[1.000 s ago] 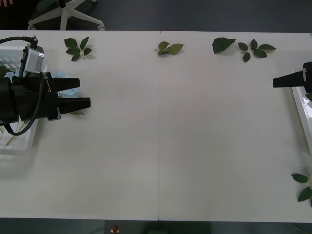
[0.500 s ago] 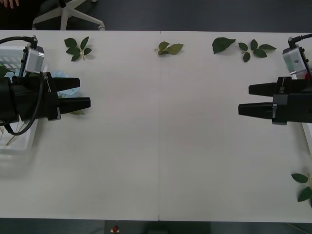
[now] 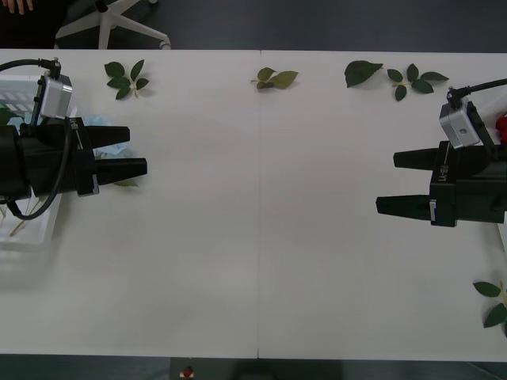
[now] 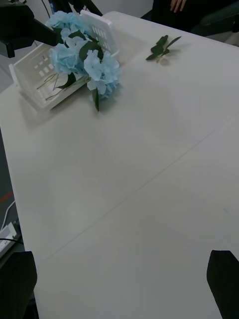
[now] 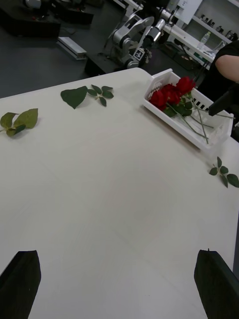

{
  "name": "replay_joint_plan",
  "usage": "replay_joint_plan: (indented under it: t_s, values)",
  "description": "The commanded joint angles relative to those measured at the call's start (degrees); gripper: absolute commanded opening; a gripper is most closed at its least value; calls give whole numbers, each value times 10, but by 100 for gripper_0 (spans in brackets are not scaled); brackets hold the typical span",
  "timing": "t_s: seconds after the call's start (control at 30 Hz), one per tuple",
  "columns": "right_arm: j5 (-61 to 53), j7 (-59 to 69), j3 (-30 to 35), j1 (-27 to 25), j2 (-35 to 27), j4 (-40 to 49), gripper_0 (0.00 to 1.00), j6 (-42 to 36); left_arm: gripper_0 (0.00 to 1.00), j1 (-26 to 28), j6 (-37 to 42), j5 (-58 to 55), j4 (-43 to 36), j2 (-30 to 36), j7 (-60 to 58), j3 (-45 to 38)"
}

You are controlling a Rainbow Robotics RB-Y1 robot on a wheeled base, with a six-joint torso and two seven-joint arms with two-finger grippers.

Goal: Put the red flowers into the right box and the blue flowers into the left box

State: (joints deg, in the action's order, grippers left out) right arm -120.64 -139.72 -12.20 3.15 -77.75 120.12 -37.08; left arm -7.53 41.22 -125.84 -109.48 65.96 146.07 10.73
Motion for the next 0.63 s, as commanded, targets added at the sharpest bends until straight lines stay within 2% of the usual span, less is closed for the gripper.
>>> replay_joint_plan:
  t_s: [0.03, 0.63]
  values:
    - [4, -24, 1, -1, 6, 13, 100, 7, 89, 6, 4, -3, -8, 7, 27, -5]
    - [2, -24, 1, -4, 18, 11, 100, 7, 89, 6, 4, -3, -8, 7, 27, -5]
